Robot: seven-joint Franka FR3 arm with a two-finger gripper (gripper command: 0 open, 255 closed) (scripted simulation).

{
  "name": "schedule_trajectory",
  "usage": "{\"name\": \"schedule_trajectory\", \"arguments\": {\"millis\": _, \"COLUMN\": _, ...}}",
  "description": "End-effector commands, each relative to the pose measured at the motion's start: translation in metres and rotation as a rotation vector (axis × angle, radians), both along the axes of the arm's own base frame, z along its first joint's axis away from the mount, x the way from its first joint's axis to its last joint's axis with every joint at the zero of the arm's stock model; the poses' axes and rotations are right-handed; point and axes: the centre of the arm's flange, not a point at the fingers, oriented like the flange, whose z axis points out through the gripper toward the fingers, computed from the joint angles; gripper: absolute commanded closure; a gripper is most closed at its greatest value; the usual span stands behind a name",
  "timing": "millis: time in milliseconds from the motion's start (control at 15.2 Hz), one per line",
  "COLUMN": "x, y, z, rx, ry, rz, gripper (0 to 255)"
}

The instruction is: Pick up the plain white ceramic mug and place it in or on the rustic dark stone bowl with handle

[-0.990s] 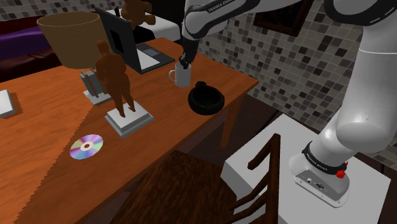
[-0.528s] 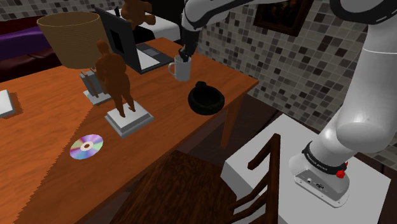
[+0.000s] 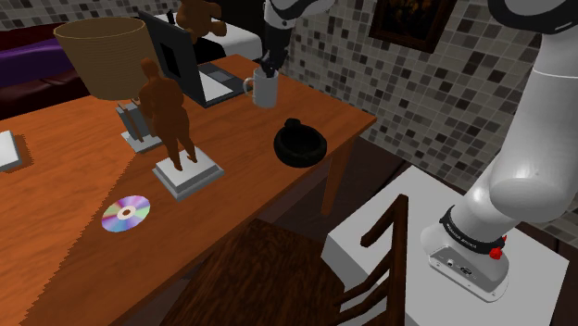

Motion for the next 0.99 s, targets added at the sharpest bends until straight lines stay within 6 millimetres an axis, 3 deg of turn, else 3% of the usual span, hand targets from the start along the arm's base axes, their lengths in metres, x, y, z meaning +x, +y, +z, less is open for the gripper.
{"name": "schedule_trajectory", "arguments": {"millis": 0, "x": 0.000, "y": 0.001, "z": 0.011, "rx": 0.000, "ry": 0.000, "rz": 0.000, "gripper": 255}}
{"name": "schedule_trajectory", "arguments": {"millis": 528, "x": 0.000, "y": 0.001, "z": 0.050, "rx": 0.000, "ry": 0.000, "rz": 0.000, "gripper": 255}}
{"name": "schedule_trajectory", "arguments": {"millis": 924, "x": -0.078, "y": 0.009, "z": 0.061, "rx": 0.000, "ry": 0.000, "rz": 0.000, "gripper": 255}}
